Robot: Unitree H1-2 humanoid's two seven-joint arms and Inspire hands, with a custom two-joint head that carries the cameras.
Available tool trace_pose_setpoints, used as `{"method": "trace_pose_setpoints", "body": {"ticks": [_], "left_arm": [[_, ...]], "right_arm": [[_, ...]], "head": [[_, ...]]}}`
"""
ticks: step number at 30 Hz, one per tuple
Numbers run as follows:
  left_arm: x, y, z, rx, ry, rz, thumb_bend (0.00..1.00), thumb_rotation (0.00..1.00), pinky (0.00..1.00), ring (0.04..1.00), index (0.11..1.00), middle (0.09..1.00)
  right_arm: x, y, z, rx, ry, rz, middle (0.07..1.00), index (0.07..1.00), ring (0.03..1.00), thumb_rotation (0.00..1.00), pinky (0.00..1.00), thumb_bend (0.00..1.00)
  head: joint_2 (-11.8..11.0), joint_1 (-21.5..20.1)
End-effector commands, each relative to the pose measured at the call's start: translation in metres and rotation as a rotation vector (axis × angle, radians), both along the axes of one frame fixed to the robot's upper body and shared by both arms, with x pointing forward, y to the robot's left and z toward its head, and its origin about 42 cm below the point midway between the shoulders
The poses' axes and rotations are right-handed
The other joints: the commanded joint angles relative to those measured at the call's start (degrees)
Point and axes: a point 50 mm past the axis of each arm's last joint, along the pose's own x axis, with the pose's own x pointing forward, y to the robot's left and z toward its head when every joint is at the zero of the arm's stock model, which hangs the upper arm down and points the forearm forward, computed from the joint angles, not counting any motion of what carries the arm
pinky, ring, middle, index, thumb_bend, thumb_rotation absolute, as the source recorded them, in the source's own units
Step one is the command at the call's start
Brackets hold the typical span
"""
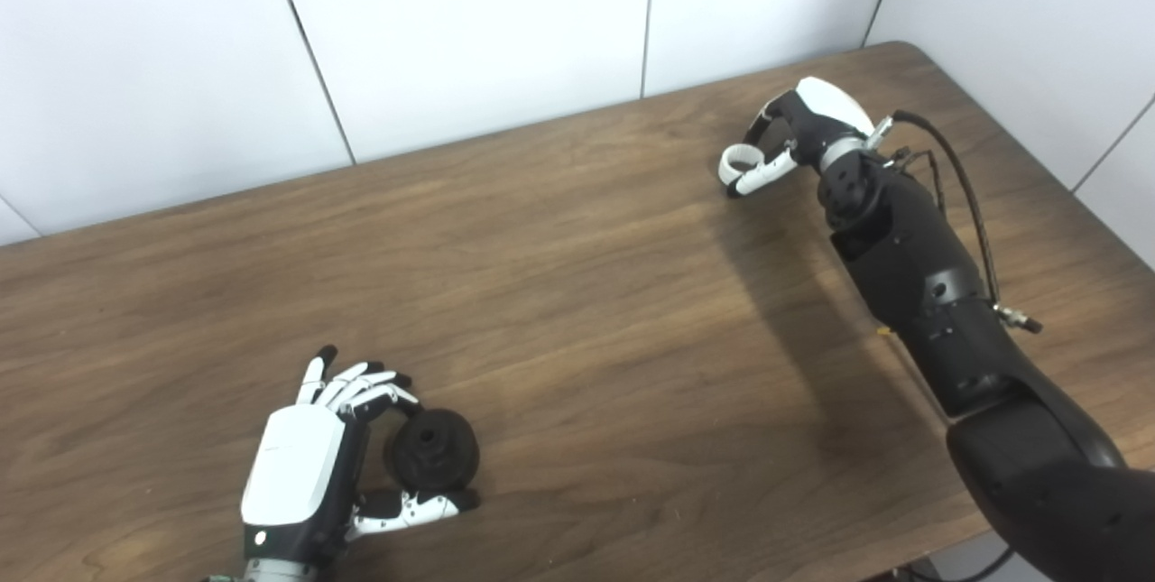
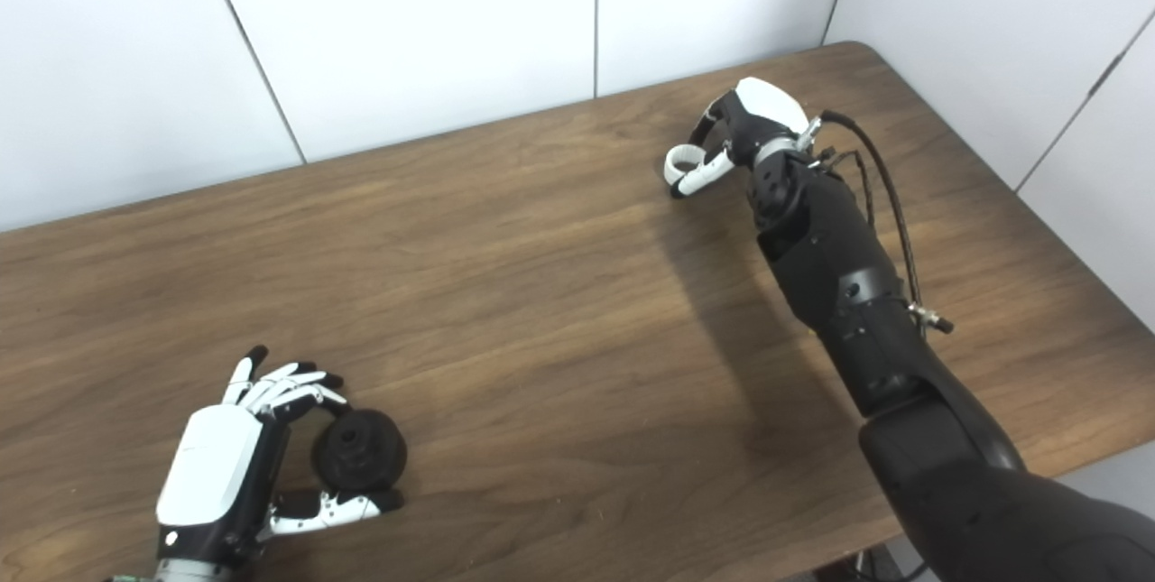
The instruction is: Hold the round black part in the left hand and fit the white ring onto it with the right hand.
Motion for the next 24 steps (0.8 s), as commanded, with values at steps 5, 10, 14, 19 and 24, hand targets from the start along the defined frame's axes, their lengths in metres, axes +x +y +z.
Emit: {"method": "trace_pose_setpoints", "body": {"ticks": [5, 10, 14, 19, 24], "left_arm": [[-0.005, -0.001, -0.007, 0.03, 0.024, 0.013, 0.52, 0.05, 1.0, 0.837, 0.484, 0.74], [-0.005, -0.004, -0.005, 0.047, 0.02, 0.017, 0.52, 0.05, 1.0, 0.832, 0.484, 0.737], [-0.007, -0.008, -0.003, 0.039, 0.035, 0.015, 0.52, 0.05, 1.0, 0.838, 0.484, 0.74], [-0.008, -0.013, -0.003, 0.034, 0.035, 0.012, 0.52, 0.05, 1.0, 0.837, 0.484, 0.74], [-0.008, -0.018, -0.004, 0.027, 0.035, 0.012, 0.52, 0.05, 1.0, 0.845, 0.484, 0.743]], "right_arm": [[0.002, -0.007, 0.025, -0.051, -0.068, 0.006, 0.861, 0.49, 0.965, 0.14, 1.0, 0.52], [-0.005, 0.001, 0.033, -0.027, -0.118, 0.069, 0.864, 0.489, 0.966, 0.14, 1.0, 0.52], [-0.014, 0.016, 0.043, -0.024, -0.176, 0.159, 0.843, 0.486, 0.958, 0.14, 1.0, 0.52], [-0.03, 0.045, 0.057, -0.01, -0.212, 0.27, 0.833, 0.486, 0.956, 0.14, 1.0, 0.52], [-0.053, 0.078, 0.067, -0.006, -0.228, 0.392, 0.819, 0.485, 0.957, 0.13, 1.0, 0.52]], "head": [[0.1, 0.35], [0.65, 2.41], [1.3, 4.43], [2.08, 6.92], [2.63, 9.23]]}}
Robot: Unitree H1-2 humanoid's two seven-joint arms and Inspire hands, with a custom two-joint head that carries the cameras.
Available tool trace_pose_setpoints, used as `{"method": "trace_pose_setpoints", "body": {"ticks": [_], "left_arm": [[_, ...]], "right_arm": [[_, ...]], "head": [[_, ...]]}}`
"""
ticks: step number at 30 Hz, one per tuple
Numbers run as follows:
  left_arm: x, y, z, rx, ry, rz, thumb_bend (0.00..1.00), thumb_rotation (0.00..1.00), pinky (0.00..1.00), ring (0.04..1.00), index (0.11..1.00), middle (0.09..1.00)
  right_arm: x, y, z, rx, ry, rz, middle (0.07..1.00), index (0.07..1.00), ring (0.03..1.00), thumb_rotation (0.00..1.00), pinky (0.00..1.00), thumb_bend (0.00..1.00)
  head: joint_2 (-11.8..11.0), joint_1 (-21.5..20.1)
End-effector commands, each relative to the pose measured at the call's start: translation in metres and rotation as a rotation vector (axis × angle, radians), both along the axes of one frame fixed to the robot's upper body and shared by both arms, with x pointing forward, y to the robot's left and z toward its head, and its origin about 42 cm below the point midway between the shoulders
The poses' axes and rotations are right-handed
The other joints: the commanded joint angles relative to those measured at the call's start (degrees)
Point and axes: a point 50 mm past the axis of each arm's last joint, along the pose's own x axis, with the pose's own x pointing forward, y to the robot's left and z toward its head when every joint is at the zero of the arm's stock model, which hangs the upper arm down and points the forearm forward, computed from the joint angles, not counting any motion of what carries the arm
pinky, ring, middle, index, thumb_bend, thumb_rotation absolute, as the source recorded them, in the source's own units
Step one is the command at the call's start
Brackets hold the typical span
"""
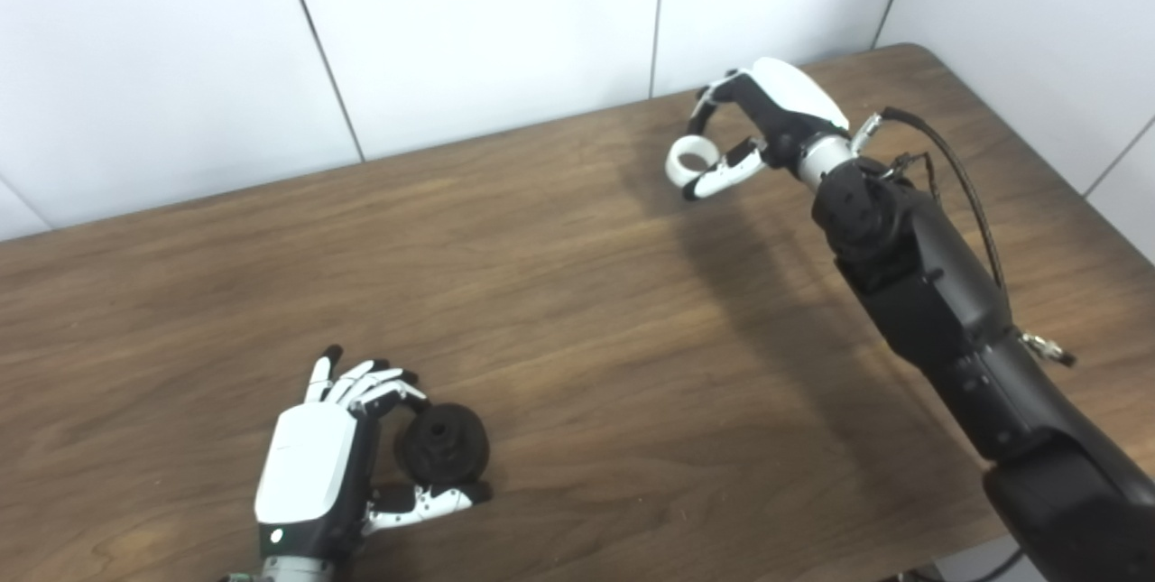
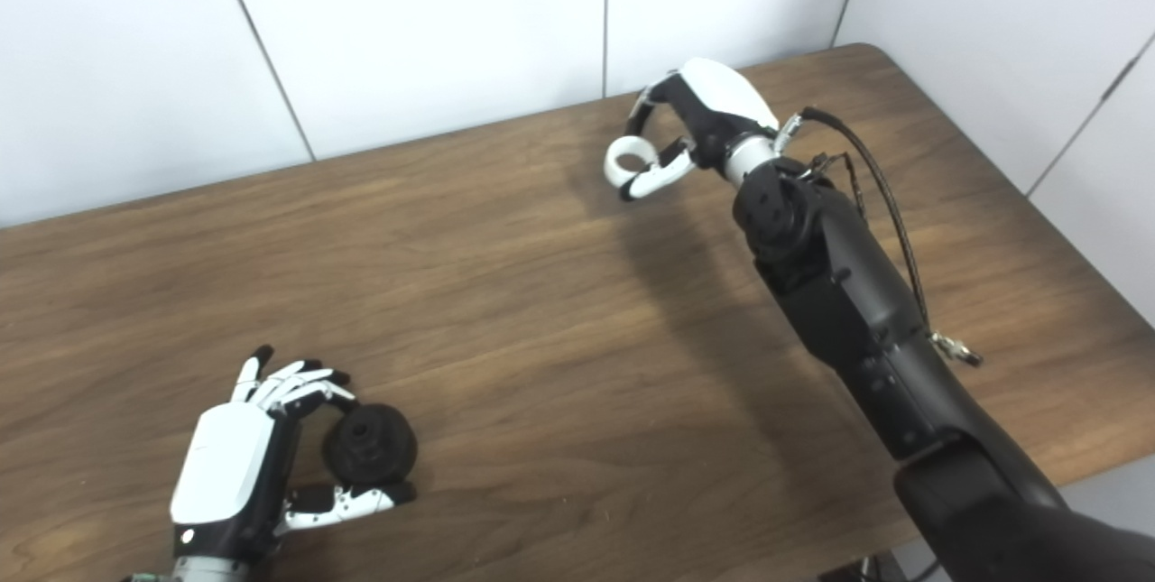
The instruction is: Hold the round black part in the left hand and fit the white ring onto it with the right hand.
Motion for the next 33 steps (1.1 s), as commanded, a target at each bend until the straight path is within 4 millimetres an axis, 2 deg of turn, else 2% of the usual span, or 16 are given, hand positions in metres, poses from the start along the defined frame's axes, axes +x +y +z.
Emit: {"method": "trace_pose_setpoints", "body": {"ticks": [1, 11, 14, 17, 21, 33], "left_arm": [[-0.004, -0.005, -0.006, 0.026, 0.03, -0.02, 0.52, 0.05, 1.0, 0.847, 0.484, 0.744], [-0.004, -0.02, -0.005, 0.043, 0.035, -0.022, 0.52, 0.05, 1.0, 0.859, 0.484, 0.75], [-0.003, -0.025, -0.004, 0.041, 0.044, -0.02, 0.52, 0.05, 1.0, 0.87, 0.484, 0.758], [-0.002, -0.029, -0.003, 0.036, 0.043, -0.018, 0.52, 0.05, 1.0, 0.874, 0.484, 0.76], [0.0, -0.033, -0.001, 0.043, 0.036, -0.022, 0.52, 0.05, 1.0, 0.88, 0.485, 0.763], [0.005, -0.04, 0.003, 0.058, 0.026, -0.027, 0.52, 0.06, 1.0, 0.882, 0.485, 0.765]], "right_arm": [[-0.006, 0.011, 0.023, -0.012, -0.056, 0.036, 0.821, 0.485, 0.956, 0.13, 1.0, 0.52], [-0.051, 0.054, 0.029, 0.012, -0.016, 0.225, 0.831, 0.484, 0.951, 0.13, 0.98, 0.52], [-0.062, 0.069, 0.032, 0.006, 0.001, 0.282, 0.83, 0.484, 0.938, 0.14, 0.95, 0.52], [-0.069, 0.079, 0.033, 0.009, 0.018, 0.323, 0.829, 0.484, 0.938, 0.14, 0.96, 0.52], [-0.078, 0.091, 0.03, 0.032, 0.041, 0.38, 0.824, 0.483, 0.936, 0.13, 1.0, 0.52], [-0.103, 0.124, 0.018, 0.081, 0.097, 0.495, 0.834, 0.484, 0.954, 0.13, 1.0, 0.52]], "head": [[0.3, 1.05], [2.06, 8.37], [2.82, 9.85], [3.6, 11.11], [4.35, 12.42], [6.2, 13.71]]}}
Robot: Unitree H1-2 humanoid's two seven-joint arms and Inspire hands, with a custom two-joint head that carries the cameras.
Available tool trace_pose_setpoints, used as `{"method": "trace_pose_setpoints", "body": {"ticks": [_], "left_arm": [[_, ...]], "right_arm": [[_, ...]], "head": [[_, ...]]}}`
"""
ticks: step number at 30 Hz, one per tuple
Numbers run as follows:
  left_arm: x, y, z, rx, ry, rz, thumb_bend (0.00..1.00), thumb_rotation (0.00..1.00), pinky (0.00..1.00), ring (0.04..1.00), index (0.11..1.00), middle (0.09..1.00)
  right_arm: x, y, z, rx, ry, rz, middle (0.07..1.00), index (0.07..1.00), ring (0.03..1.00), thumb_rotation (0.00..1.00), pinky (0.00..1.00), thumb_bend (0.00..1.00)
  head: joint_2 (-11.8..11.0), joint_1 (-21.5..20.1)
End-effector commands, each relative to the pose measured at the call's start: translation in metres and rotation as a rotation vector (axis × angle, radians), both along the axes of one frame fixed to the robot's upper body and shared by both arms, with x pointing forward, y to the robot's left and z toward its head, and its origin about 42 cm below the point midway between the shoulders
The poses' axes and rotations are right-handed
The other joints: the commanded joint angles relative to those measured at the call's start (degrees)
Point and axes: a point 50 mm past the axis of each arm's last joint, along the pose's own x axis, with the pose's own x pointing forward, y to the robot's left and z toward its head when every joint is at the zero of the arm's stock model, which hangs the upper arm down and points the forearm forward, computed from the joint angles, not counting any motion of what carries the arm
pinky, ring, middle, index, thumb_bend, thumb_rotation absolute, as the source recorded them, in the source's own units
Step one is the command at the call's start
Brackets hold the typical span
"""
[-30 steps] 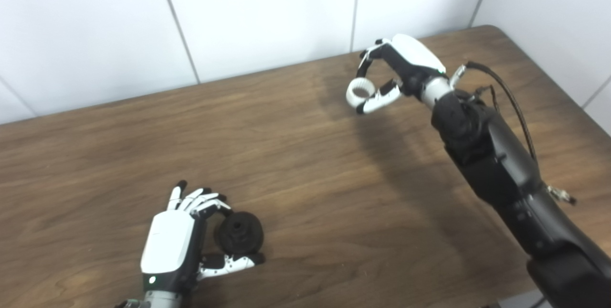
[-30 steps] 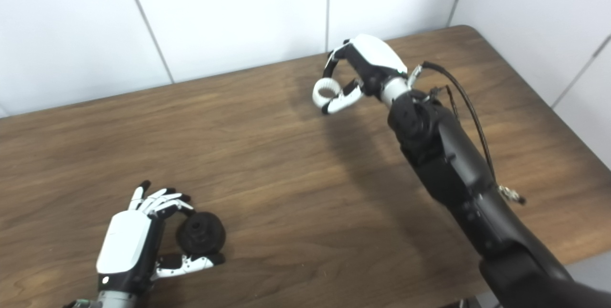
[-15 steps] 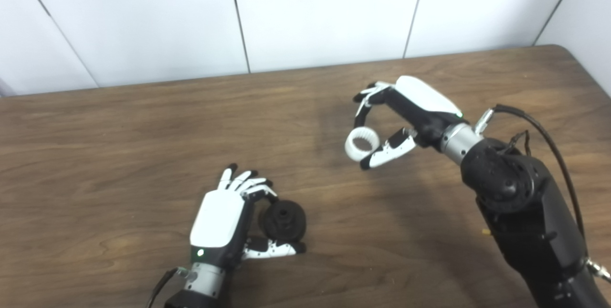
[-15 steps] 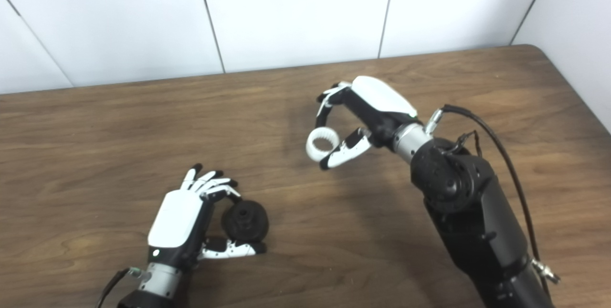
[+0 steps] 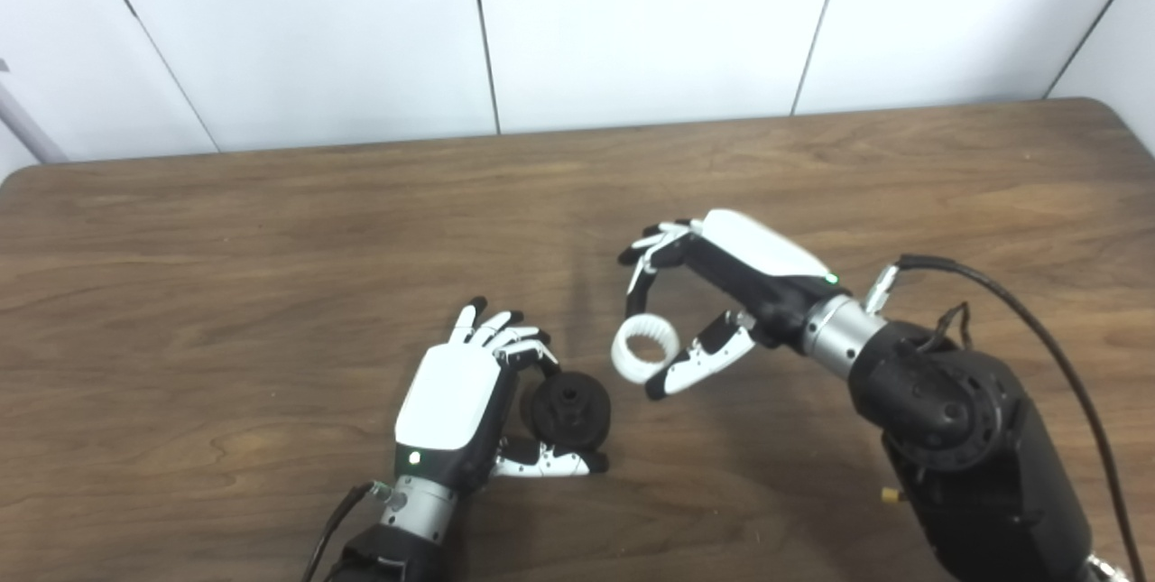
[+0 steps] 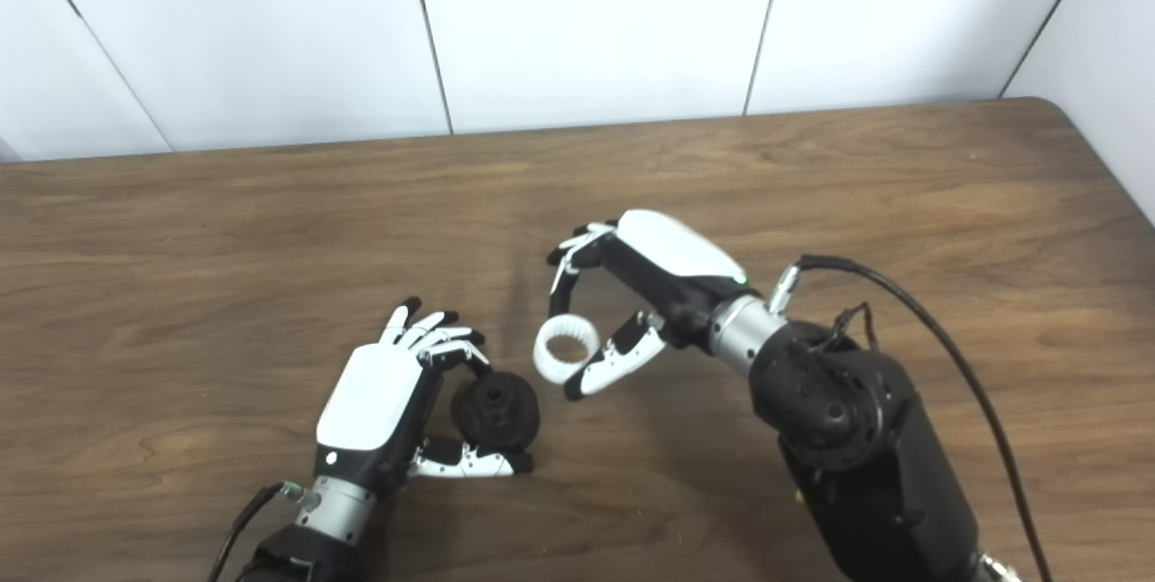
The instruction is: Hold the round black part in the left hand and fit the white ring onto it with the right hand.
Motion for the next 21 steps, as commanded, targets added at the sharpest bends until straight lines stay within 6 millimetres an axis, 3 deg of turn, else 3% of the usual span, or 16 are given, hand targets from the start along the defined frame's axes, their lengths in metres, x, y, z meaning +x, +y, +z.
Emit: {"method": "trace_pose_setpoints", "body": {"ticks": [1, 21], "left_arm": [[0.0, -0.005, -0.002, 0.033, 0.019, -0.019, 0.52, 0.06, 1.0, 0.88, 0.484, 0.763], [0.001, -0.013, 0.001, 0.039, 0.027, -0.018, 0.52, 0.06, 1.0, 0.884, 0.485, 0.767]], "right_arm": [[-0.004, 0.006, 0.015, 0.005, -0.071, 0.027, 0.831, 0.484, 0.951, 0.13, 1.0, 0.52], [0.004, 0.031, -0.002, 0.035, -0.039, 0.057, 0.837, 0.484, 0.966, 0.13, 1.0, 0.52]], "head": [[0.22, 0.12], [1.43, 1.51]]}}
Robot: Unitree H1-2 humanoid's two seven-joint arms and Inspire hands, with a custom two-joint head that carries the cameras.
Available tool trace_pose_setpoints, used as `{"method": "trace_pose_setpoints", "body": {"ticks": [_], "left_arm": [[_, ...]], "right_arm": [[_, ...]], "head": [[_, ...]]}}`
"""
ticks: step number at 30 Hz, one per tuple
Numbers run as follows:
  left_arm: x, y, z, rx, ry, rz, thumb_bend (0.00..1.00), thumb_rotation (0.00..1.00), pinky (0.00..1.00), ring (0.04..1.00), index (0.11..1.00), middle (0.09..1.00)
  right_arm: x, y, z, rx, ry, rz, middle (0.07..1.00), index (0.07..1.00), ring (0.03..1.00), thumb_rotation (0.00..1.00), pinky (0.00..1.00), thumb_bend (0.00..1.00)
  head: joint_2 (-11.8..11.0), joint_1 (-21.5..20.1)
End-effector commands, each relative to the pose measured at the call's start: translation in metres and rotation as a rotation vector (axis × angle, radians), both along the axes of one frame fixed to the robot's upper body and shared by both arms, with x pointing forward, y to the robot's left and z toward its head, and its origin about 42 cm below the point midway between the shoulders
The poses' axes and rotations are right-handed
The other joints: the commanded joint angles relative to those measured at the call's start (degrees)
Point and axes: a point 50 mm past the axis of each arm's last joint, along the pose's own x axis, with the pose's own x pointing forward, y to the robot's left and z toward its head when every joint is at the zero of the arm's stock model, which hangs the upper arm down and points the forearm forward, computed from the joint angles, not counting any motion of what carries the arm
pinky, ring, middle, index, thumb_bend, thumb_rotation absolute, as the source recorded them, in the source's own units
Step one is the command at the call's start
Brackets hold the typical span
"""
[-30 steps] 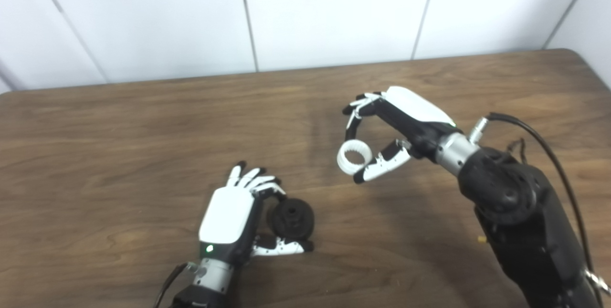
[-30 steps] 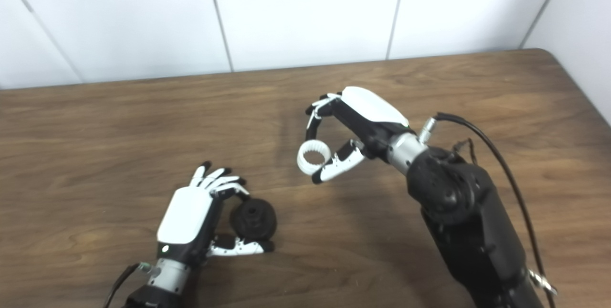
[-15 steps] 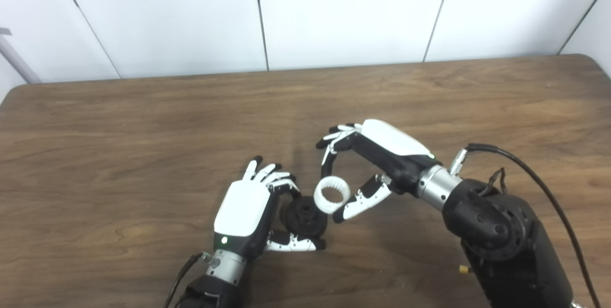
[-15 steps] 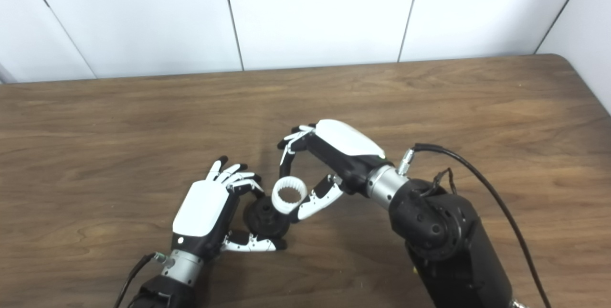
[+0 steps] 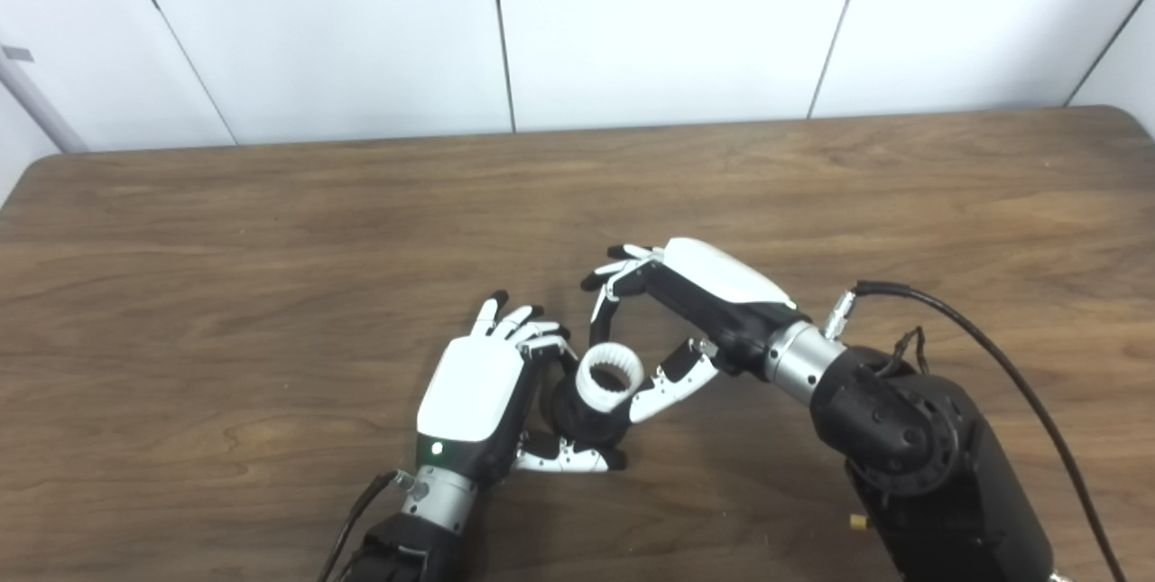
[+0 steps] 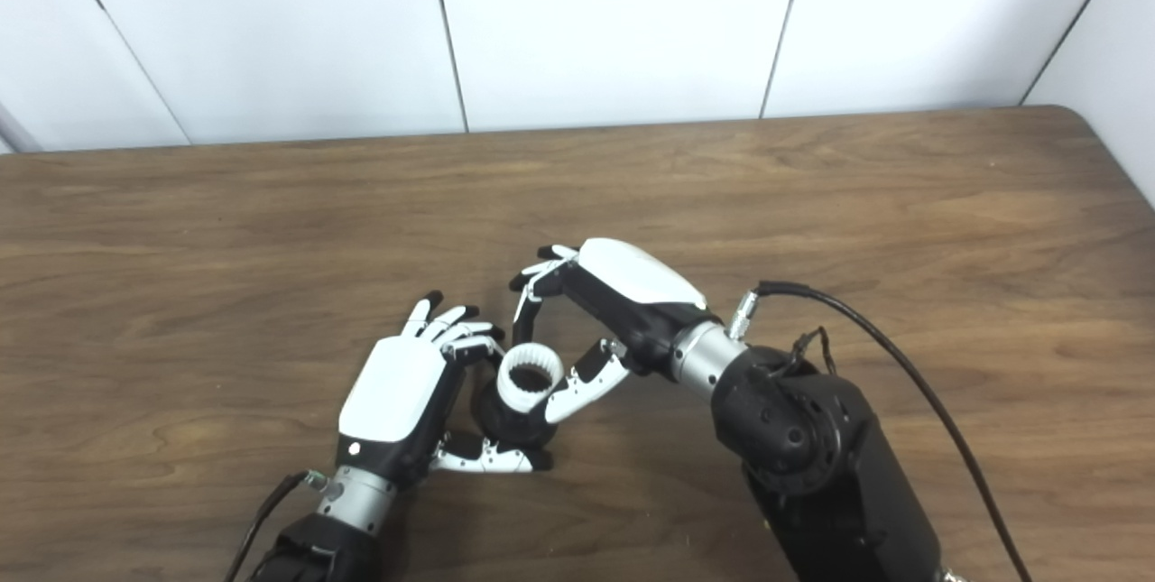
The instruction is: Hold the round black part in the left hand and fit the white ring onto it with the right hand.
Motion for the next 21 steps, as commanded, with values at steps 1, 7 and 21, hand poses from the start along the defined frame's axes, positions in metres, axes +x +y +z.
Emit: {"method": "trace_pose_setpoints", "body": {"ticks": [1, 7, 21], "left_arm": [[-0.001, -0.005, -0.001, 0.023, 0.027, -0.02, 0.52, 0.06, 1.0, 0.886, 0.485, 0.768], [-0.001, -0.006, 0.0, 0.016, 0.017, -0.021, 0.52, 0.06, 1.0, 0.882, 0.485, 0.763], [-0.002, -0.008, 0.003, 0.015, 0.011, -0.02, 0.52, 0.05, 1.0, 0.875, 0.485, 0.76]], "right_arm": [[0.003, 0.006, 0.012, 0.025, -0.071, 0.016, 0.838, 0.484, 0.966, 0.13, 1.0, 0.52], [0.006, 0.008, 0.006, 0.028, -0.066, 0.02, 0.839, 0.484, 0.961, 0.13, 1.0, 0.52], [0.005, 0.009, -0.004, 0.016, -0.046, 0.026, 0.833, 0.483, 0.96, 0.13, 1.0, 0.52]], "head": [[0.17, 0.22], [0.44, 0.57], [0.85, 0.96]]}}
